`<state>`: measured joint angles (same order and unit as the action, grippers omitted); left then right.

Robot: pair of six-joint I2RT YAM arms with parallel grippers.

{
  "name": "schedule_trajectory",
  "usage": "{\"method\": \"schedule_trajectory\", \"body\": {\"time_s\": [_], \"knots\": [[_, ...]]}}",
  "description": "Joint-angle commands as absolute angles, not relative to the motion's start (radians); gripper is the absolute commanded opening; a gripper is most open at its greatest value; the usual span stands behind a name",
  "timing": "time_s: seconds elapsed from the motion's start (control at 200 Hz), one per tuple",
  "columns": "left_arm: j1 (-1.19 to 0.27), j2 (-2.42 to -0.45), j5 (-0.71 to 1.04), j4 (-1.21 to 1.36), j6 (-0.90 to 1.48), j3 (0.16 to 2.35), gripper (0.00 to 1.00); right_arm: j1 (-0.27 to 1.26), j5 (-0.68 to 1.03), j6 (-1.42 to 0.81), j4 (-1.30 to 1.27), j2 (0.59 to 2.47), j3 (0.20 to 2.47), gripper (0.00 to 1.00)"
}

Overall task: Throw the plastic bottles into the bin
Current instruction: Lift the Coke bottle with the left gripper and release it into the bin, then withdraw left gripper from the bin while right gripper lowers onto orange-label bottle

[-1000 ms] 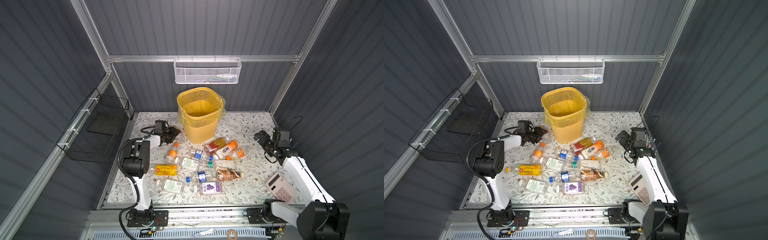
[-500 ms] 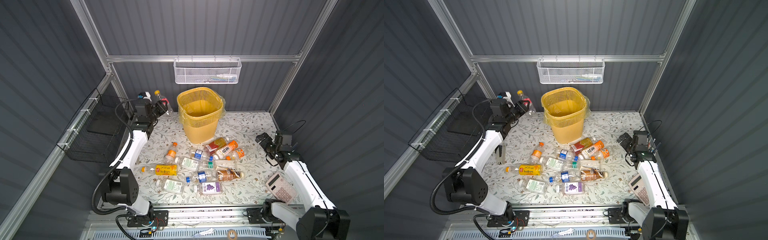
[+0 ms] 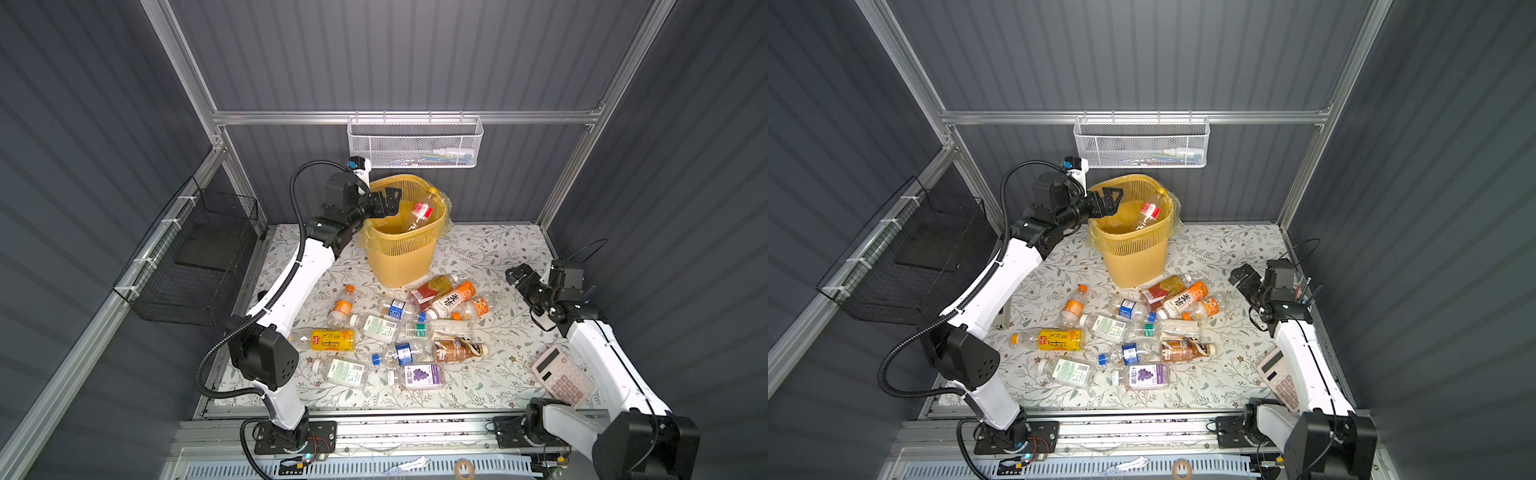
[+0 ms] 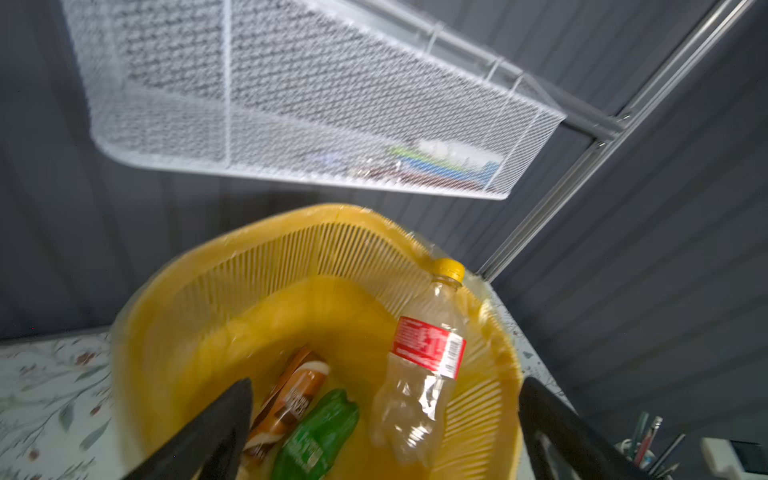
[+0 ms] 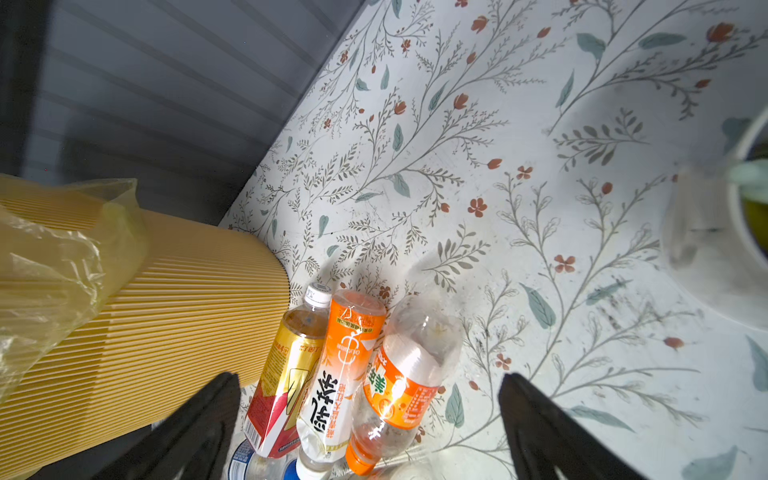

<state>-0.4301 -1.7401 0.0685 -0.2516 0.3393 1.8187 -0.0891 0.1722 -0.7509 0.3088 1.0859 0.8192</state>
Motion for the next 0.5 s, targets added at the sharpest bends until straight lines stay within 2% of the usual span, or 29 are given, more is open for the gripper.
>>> {"method": "schedule_trajectory", "body": {"time_s": [0.0, 0.26, 0.495], "knots": [[-0.424, -1.657, -0.001, -0.239, 0.301, 1.779, 1.00, -0.092, 0.156, -0.752, 0.336, 1.078, 0.838, 0.99], [-0.423, -1.571, -0.076, -0.169, 0.292, 1.644, 1.00, -0.088, 0.150, -0.784, 0.347, 1.078, 0.820, 0.99], [-0.423, -1.489, -0.165, -0.139, 0.264, 1.514, 1.00, -0.035, 0.134, -0.920, 0.321, 1.098, 0.739, 0.99]]}}
